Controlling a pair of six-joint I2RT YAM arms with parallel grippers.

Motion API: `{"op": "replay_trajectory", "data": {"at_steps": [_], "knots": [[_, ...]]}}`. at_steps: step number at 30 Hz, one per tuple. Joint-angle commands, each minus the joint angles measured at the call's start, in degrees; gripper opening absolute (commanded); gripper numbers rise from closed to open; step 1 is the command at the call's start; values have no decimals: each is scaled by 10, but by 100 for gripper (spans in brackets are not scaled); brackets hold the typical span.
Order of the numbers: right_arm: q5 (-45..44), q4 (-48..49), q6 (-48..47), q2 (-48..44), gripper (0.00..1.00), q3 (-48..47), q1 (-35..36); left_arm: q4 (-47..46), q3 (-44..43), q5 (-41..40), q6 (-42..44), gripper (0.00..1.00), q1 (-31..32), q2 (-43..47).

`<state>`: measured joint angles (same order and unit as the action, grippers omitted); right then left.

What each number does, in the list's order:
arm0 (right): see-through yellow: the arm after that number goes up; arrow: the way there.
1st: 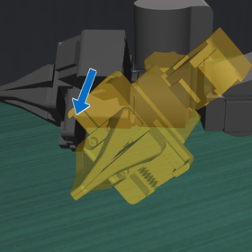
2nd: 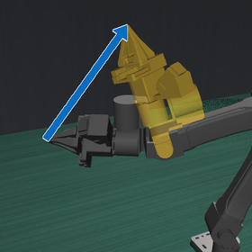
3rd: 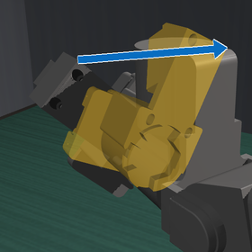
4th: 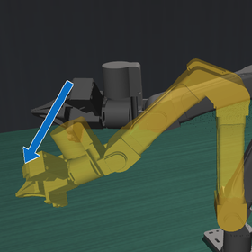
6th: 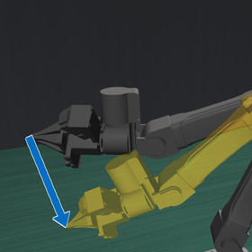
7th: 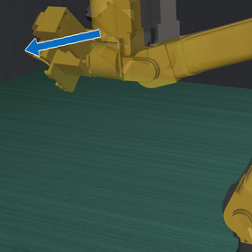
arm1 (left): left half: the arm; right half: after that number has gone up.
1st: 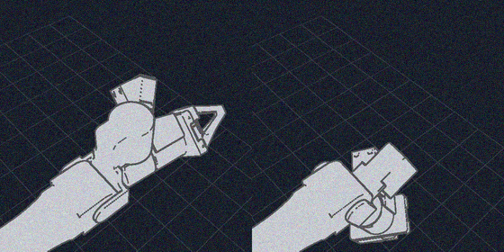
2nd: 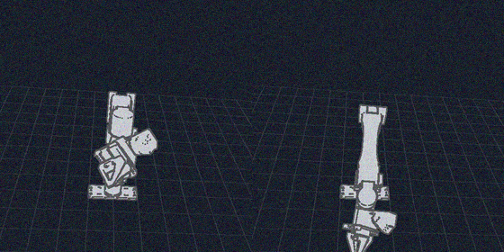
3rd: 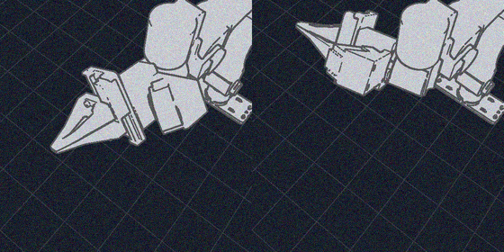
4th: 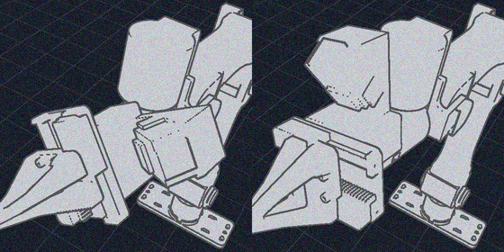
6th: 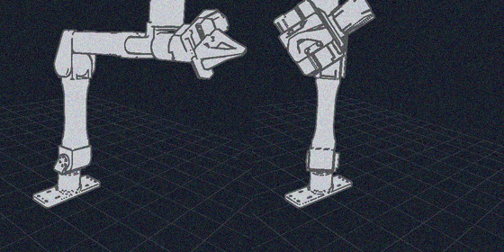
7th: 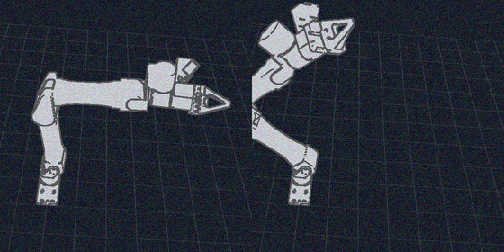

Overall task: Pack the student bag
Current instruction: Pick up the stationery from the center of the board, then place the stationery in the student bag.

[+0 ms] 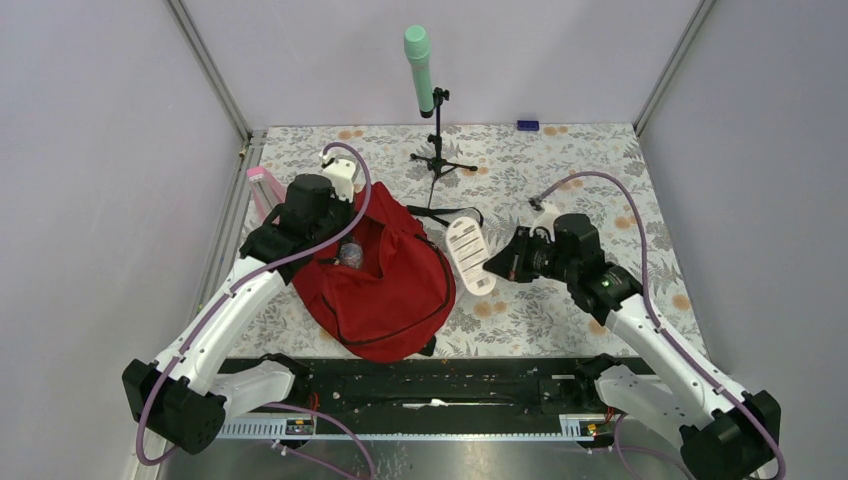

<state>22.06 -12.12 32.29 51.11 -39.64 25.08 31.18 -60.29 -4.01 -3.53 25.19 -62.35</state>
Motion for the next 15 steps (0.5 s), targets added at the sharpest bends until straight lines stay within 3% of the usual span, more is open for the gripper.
{"op": "replay_trajectory", "data": {"at_steps": [1, 6, 15], "knots": [[65, -13, 34, 17, 0, -61, 69, -65, -3, 18, -6, 0, -1, 17], [89, 17, 110, 59, 0, -93, 134, -65, -3, 20, -7, 0, -1, 15], [28, 86, 224, 132, 0, -114, 217, -67, -2, 24, -9, 0, -1, 13]]}}
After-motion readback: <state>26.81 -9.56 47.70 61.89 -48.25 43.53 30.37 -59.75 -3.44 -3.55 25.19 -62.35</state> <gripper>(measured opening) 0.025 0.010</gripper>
